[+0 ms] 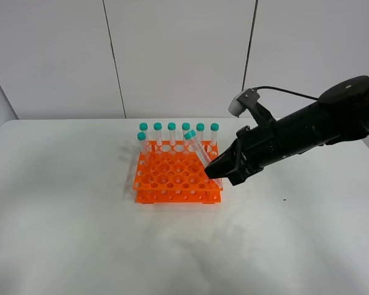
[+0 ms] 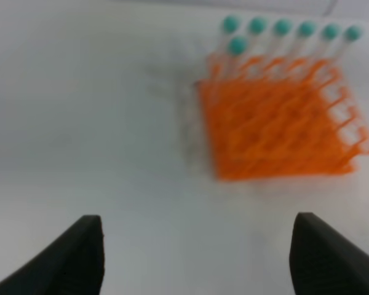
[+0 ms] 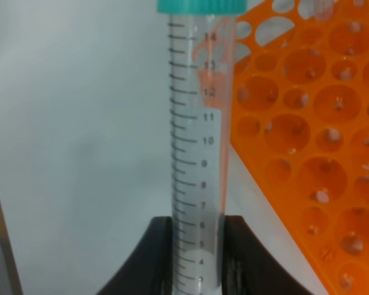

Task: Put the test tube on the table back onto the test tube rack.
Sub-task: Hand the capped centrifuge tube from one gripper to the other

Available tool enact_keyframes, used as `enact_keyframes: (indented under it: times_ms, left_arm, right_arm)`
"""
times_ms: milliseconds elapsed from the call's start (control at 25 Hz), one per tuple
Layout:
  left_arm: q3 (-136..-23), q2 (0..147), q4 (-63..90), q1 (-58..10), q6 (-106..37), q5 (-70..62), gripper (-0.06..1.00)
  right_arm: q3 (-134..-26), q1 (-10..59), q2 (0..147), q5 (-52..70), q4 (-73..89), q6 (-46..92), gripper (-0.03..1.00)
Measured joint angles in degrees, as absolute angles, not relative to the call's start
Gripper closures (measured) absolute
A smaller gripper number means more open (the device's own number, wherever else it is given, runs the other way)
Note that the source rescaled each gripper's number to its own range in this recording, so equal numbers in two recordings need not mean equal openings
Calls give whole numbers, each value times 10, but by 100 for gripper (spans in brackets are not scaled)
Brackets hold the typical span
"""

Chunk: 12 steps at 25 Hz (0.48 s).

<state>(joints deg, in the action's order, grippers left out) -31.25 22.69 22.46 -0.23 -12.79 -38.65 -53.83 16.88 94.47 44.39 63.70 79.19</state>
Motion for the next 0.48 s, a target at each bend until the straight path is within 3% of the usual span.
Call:
enact_keyframes:
  times_ms: [200,480]
  left_arm:
    - [-317,396,427,-2,-320,-299,-3]
    - [-353,607,741,-3,-616,-299,-3]
  right_arm:
    - [-538,169,945,438,640,792,94]
    - [-539,169,945,434,647,792,94]
